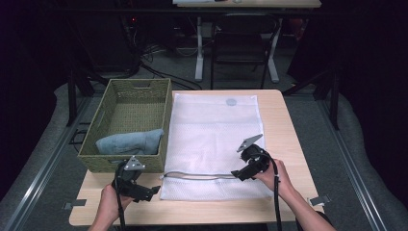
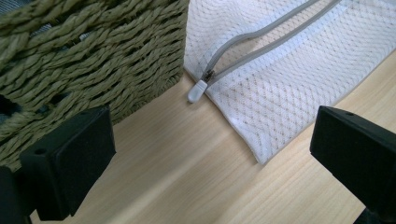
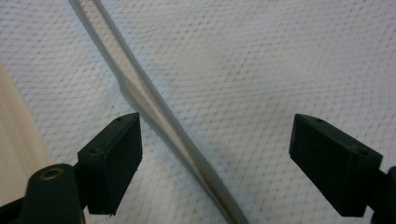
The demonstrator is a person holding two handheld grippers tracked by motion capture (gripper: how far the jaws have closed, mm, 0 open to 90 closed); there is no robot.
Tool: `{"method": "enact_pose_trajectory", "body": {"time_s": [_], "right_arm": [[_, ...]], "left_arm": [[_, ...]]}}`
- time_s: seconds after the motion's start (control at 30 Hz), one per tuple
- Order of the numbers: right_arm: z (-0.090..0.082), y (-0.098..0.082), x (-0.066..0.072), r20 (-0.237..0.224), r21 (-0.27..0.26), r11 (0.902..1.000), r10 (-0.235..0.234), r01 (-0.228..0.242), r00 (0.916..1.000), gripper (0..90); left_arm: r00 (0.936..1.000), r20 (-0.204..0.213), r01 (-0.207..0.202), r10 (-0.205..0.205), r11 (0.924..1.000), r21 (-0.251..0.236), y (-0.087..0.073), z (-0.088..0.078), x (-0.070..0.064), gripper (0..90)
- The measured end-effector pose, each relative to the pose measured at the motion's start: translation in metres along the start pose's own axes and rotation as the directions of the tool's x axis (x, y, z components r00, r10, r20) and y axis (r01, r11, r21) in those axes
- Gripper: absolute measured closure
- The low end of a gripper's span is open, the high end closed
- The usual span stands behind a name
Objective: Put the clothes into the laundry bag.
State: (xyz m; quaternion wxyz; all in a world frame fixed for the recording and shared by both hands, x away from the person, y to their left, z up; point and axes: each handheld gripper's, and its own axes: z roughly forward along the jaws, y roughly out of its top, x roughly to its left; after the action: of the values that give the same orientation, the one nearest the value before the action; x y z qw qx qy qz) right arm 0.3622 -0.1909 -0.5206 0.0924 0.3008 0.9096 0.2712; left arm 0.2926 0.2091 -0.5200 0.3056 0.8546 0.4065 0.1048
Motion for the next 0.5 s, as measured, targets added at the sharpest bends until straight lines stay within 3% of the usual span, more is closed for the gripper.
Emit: {"method": "enact_pose_trajectory", "body": {"time_s": [0.5], "right_arm": [[0.034,0.021,-0.003,-0.015,0.062,0.9978,-0.024,0.025,0.9996,21.0]], "left_arm": [[0.9998,0.015,-0.015,0.015,0.9998,0.011,0.002,0.002,-0.001,0.2]]}}
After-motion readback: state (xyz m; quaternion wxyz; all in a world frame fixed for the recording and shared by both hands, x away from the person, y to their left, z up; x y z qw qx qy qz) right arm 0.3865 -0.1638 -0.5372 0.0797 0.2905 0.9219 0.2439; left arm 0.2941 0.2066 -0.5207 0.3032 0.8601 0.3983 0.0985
